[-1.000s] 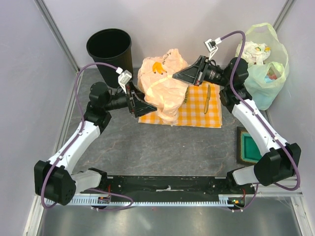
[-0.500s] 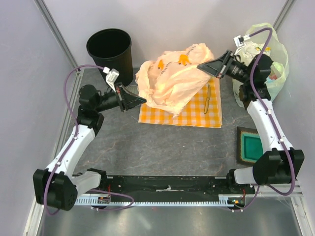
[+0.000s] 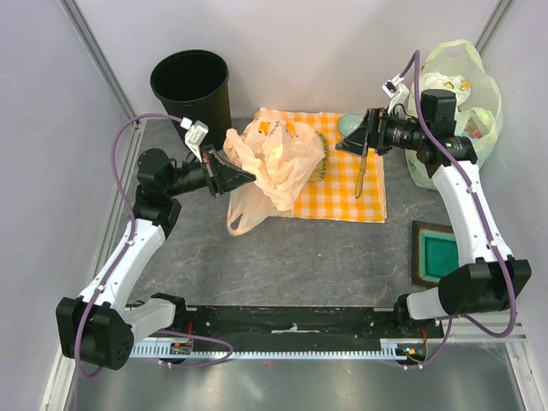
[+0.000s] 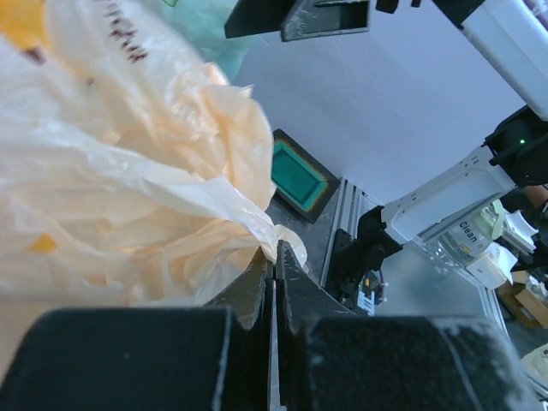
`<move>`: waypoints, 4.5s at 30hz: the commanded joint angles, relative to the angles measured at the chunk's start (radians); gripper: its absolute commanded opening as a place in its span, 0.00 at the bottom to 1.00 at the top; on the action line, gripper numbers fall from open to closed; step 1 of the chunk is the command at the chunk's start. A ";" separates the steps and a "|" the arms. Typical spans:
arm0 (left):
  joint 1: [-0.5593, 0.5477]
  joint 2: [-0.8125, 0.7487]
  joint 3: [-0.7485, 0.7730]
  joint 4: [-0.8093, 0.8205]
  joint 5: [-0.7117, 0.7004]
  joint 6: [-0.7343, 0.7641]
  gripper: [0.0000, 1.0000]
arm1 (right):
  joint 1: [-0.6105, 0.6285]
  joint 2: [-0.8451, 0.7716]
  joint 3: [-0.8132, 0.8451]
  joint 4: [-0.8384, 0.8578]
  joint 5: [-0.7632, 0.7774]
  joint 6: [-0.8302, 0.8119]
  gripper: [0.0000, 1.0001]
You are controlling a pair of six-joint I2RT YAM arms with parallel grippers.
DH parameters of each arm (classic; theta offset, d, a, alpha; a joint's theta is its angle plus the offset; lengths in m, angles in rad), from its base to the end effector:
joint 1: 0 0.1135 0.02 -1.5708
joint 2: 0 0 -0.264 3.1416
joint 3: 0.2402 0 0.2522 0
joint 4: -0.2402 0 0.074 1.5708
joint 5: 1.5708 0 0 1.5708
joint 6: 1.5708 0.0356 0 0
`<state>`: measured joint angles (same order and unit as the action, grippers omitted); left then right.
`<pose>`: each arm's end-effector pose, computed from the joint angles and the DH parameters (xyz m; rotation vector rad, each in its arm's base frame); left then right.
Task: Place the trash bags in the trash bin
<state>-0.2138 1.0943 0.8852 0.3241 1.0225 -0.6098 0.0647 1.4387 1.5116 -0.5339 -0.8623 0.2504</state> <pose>0.2310 -0.0812 0.3666 0.5989 1.5727 -1.3718 0.3098 0.0472 0.4097 -0.3706 1.9810 1.0690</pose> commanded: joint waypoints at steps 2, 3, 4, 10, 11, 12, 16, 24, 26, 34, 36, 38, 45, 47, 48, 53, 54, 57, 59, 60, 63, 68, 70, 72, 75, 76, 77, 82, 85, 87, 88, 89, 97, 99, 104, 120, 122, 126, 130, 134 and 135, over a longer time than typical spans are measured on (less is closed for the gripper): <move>-0.039 0.024 0.034 0.003 -0.013 0.033 0.02 | 0.062 -0.110 0.010 -0.189 -0.012 -0.151 0.97; -0.044 0.027 0.040 -0.002 -0.010 0.039 0.02 | 0.116 -0.121 -0.002 -0.167 0.020 -0.136 0.98; -0.056 0.029 0.040 -0.003 -0.004 0.051 0.02 | 0.142 -0.133 -0.013 -0.114 0.046 -0.099 0.98; -0.099 0.041 0.041 -0.030 0.008 0.081 0.02 | 0.323 -0.060 -0.042 0.041 0.157 0.012 0.98; -0.105 0.039 0.041 -0.028 0.010 0.082 0.02 | 0.336 -0.049 -0.047 0.060 0.169 0.056 0.98; -0.110 0.039 0.041 -0.030 0.011 0.084 0.02 | 0.349 -0.029 -0.056 0.081 0.174 0.073 0.98; -0.125 0.035 0.037 -0.034 0.010 0.088 0.02 | 0.366 0.017 -0.085 0.191 0.164 0.173 0.98; -0.165 0.038 0.034 -0.057 0.002 0.117 0.02 | 0.441 0.081 -0.149 0.331 0.172 0.354 0.97; -0.179 0.032 0.032 -0.071 0.005 0.130 0.02 | 0.445 0.094 -0.152 0.342 0.174 0.371 0.96; -0.187 0.001 0.017 -0.155 -0.015 0.203 0.02 | 0.445 0.109 -0.180 0.347 0.151 0.377 0.33; -0.185 -0.013 0.017 -0.193 -0.018 0.225 0.02 | 0.429 0.101 -0.169 0.328 0.166 0.330 0.00; -0.176 -0.030 0.020 -0.258 -0.021 0.263 0.02 | 0.397 0.091 -0.151 0.301 0.171 0.299 0.00; 0.021 -0.137 -0.081 -0.537 -0.033 0.447 0.02 | 0.101 0.019 -0.090 0.293 0.102 0.262 0.00; 0.088 -0.126 -0.109 -0.617 -0.024 0.470 0.02 | 0.046 -0.009 -0.090 0.305 0.077 0.274 0.00; 0.135 -0.117 -0.112 -0.640 -0.022 0.498 0.02 | 0.035 -0.018 -0.099 0.324 0.063 0.276 0.00; 0.162 -0.070 -0.086 -0.726 0.020 0.594 0.02 | 0.014 -0.078 -0.139 0.397 0.032 0.332 0.00; 0.163 -0.073 -0.083 -0.727 0.042 0.604 0.02 | 0.012 -0.086 -0.154 0.429 0.028 0.340 0.00; 0.162 -0.093 -0.048 -0.726 0.111 0.634 0.35 | 0.014 -0.107 -0.177 0.477 0.002 0.362 0.00; 0.162 -0.096 0.010 -0.731 0.129 0.622 0.67 | 0.017 -0.119 -0.183 0.480 -0.015 0.356 0.00; 0.162 -0.090 0.029 -0.720 0.105 0.618 0.72 | 0.018 -0.124 -0.194 0.480 -0.020 0.351 0.00; 0.162 -0.060 0.067 -0.601 0.012 0.455 0.80 | 0.029 -0.141 -0.215 0.477 -0.035 0.336 0.00; 0.151 0.038 0.103 -0.432 0.050 0.266 0.88 | 0.047 -0.150 -0.212 0.471 -0.046 0.314 0.00; 0.134 0.070 0.103 -0.402 0.044 0.280 0.88 | 0.052 -0.152 -0.208 0.477 -0.053 0.313 0.00; 0.131 0.091 0.103 -0.395 0.031 0.301 0.88 | 0.057 -0.153 -0.205 0.477 -0.063 0.306 0.00; 0.133 0.125 0.101 -0.396 0.007 0.324 0.83 | 0.061 -0.159 -0.203 0.479 -0.073 0.302 0.00; 0.133 0.131 0.092 -0.386 -0.002 0.326 0.81 | 0.063 -0.161 -0.203 0.479 -0.079 0.297 0.00; 0.137 0.131 0.086 -0.372 -0.001 0.321 0.78 | 0.064 -0.164 -0.200 0.474 -0.083 0.294 0.00; 0.146 0.130 0.055 -0.349 0.076 0.315 0.61 | 0.072 -0.149 -0.182 0.459 -0.121 0.271 0.00; 0.168 0.134 0.043 -0.329 0.120 0.291 0.52 | 0.078 -0.147 -0.176 0.457 -0.133 0.265 0.00; 0.175 0.150 0.041 -0.303 0.149 0.280 0.50 | 0.078 -0.144 -0.171 0.459 -0.136 0.262 0.00; 0.175 0.156 0.043 -0.297 0.162 0.274 0.51 | 0.083 -0.139 -0.171 0.460 -0.139 0.263 0.00; 0.175 0.160 0.041 -0.293 0.174 0.272 0.51 | 0.081 -0.136 -0.168 0.466 -0.141 0.265 0.00; 0.162 0.182 0.012 -0.266 0.209 0.262 0.54 | 0.093 -0.121 -0.168 0.558 -0.147 0.343 0.00; 0.154 0.182 -0.005 -0.266 0.205 0.265 0.53 | 0.096 -0.118 -0.168 0.586 -0.149 0.360 0.00; 0.122 0.179 -0.025 -0.264 0.211 0.265 0.58 | 0.096 -0.109 -0.177 0.682 -0.150 0.461 0.00; 0.194 0.026 -0.103 -0.782 0.065 0.696 0.02 | -0.129 -0.066 -0.085 0.497 -0.044 0.283 0.00; 0.206 0.010 -0.106 -0.839 0.019 0.737 0.02 | -0.170 -0.055 -0.061 0.496 -0.030 0.277 0.00; 0.202 0.009 -0.072 -0.852 0.042 0.768 0.02 | -0.155 -0.052 -0.089 0.558 -0.035 0.338 0.00; 0.186 0.012 0.010 -0.902 0.180 0.762 0.02 | -0.100 -0.061 -0.122 0.458 -0.011 0.236 0.00; 0.137 -0.017 0.101 -0.657 0.249 0.430 0.02 | 0.027 -0.006 -0.071 0.128 0.049 -0.059 0.46; 0.128 -0.025 0.104 -0.572 0.249 0.271 0.02 | 0.053 0.011 -0.059 0.061 0.080 -0.113 0.69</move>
<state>-0.0456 1.1130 0.8959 -0.4969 1.1728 0.0002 0.0170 1.4044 1.3983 -0.1909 -0.8738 0.4435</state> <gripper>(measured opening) 0.025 0.376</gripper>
